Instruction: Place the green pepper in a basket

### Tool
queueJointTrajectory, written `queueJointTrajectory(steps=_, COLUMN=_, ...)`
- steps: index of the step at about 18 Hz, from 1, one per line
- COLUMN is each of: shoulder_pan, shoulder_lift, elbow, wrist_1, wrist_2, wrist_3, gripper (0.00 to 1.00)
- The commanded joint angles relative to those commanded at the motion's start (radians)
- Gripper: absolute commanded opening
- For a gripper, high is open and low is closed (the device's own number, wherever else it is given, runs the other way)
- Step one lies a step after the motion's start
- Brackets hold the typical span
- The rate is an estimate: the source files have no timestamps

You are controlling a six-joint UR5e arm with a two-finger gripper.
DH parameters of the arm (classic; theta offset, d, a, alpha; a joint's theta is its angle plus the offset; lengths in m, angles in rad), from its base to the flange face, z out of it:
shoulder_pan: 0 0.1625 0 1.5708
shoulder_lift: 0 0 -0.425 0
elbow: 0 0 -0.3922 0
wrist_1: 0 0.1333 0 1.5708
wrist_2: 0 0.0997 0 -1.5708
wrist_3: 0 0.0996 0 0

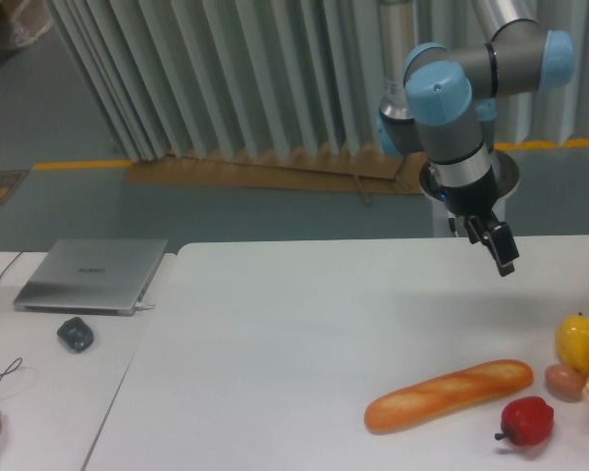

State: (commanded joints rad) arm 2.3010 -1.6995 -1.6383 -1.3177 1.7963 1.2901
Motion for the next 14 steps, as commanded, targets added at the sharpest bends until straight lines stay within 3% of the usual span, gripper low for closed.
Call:
queueJointTrajectory(steps=7, shoulder_pan=-0.034, shoulder_lift=-0.061, elbow=0.008, wrist_1=0.012, wrist_2=-0.005, wrist_3=-0.018, gripper=1.0)
queueJointTrajectory(steps=10, shoulder_pan=-0.084, shoulder_lift=-0.106, elbow=0.023, wrist_1=0.035, wrist_2=-0.006, wrist_3=-0.046, gripper=1.0)
queueJointTrajectory(steps=14, shoulder_pan=-0.126, shoulder_lift=-0.14, elbow=0.054, wrist_1=0.044, wrist_2=-0.072, wrist_3=-0.08, gripper=1.0)
